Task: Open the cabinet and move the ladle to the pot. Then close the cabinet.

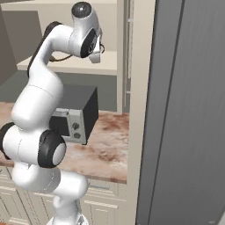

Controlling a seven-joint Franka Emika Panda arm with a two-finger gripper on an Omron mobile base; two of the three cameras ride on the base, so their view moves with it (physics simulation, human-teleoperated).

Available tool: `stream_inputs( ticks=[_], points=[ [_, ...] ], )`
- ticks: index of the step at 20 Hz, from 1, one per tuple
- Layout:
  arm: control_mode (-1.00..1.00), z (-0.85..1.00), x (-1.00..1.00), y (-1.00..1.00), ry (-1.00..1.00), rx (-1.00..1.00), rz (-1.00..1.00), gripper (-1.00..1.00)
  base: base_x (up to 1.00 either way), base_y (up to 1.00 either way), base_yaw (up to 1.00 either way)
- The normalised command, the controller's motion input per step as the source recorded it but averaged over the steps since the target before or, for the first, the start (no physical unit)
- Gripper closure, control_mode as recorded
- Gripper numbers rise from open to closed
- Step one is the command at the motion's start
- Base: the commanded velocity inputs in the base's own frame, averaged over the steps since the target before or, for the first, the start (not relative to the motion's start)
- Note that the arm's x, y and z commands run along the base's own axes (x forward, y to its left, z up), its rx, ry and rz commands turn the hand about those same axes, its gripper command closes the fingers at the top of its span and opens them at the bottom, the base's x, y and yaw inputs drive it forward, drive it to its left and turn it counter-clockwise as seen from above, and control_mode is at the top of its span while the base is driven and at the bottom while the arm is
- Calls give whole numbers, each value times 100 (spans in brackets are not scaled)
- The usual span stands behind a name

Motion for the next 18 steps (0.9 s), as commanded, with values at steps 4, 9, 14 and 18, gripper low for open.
stream_inputs(
  ticks=[4, 9, 14, 18],
  points=[
    [-100, 32, -82, 0, 21, 0, 0, 100, 0, 0, 0],
    [-100, 5, -84, -2, 10, 0, 0, 100, 0, 0, 0],
    [-100, -28, -95, 11, -21, -9, 0, 100, 0, 0, 0],
    [-100, -98, -97, 73, -63, -41, -3, 100, 0, 0, 0]
  ],
)
